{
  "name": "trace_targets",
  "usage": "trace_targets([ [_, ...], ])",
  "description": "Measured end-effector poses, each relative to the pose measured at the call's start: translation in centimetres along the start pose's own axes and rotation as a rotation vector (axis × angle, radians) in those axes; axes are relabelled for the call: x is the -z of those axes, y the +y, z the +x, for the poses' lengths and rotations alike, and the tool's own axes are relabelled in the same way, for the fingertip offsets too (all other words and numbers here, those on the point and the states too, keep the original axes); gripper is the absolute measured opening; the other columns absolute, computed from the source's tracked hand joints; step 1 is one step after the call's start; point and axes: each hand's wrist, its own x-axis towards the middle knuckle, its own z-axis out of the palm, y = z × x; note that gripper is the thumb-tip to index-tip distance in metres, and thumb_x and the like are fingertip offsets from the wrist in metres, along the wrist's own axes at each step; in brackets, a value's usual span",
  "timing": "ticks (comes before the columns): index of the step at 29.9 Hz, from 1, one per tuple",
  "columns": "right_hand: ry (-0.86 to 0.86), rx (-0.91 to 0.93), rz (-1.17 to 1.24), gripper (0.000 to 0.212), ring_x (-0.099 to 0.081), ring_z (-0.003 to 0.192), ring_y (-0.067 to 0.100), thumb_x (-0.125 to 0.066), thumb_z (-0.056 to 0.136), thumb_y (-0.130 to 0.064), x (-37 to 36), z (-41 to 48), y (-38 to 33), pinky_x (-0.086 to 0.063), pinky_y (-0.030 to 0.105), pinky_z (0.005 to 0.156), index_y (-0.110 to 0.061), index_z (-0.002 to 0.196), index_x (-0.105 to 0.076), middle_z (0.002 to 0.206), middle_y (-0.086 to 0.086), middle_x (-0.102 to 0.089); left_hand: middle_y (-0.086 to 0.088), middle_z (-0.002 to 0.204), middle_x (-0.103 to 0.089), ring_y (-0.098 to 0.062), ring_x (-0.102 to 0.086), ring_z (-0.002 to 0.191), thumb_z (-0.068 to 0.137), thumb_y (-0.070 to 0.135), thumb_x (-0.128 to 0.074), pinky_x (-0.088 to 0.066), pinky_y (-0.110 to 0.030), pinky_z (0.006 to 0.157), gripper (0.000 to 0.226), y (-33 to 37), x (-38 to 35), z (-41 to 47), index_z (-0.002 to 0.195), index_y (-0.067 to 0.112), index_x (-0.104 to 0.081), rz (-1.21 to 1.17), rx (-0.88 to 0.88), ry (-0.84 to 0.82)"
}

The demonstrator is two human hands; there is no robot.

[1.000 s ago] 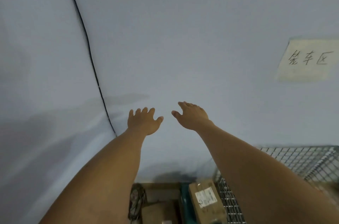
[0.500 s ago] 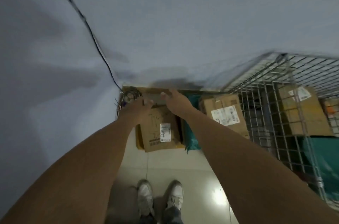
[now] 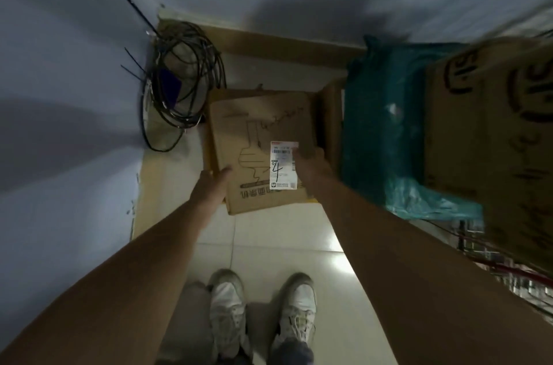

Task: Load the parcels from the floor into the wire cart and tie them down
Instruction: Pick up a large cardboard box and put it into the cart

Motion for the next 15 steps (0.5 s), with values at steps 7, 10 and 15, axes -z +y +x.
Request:
trace_targets([
  [7, 0.128, -0.149, 0.075, 0.087, -0.049, 0.134, 0.037, -0.054, 0.095, -0.065, -4.3, 6.6, 4.1, -0.048, 0.041, 0.101, -0.014, 0.159, -0.025, 0.157, 0.014, -0.036, 0.000, 0.118, -0.070, -0.008, -0.066, 0.087, 0.099, 0.049, -0.064, -0.046, -0.024, 0.061, 0.051, -3.7, -4.3, 6.2, 0.141, 0.025, -0.048, -0.280, -0.013, -0.070],
  [10, 0.200, -0.038, -0.061, 0.086, -0.024, 0.151, 0.037, -0.053, 0.100, -0.056, -4.8, 7.4, 4.3, -0.035, 0.047, 0.116, -0.016, 0.163, -0.011, 0.168, 0.010, -0.011, 0.000, 0.114, -0.071, -0.010, -0.066, 0.085, 0.097, 0.051, -0.065, -0.045, -0.025, 0.061, 0.050, -3.7, -4.7, 7.5, 0.135, 0.022, -0.053, -0.279, -0.019, -0.068],
  [15, 0.223, 0.005, -0.047, 0.091, -0.033, 0.147, 0.040, -0.059, 0.095, -0.058, -5.2, 8.1, 3.5, -0.046, 0.057, 0.110, -0.019, 0.163, -0.013, 0.165, 0.009, -0.020, -0.005, 0.122, -0.062, -0.021, -0.059, 0.100, 0.105, 0.043, -0.054, -0.047, -0.038, 0.081, 0.049, -3.4, -4.6, 9.1, 0.145, 0.015, -0.044, -0.261, -0.021, -0.003],
])
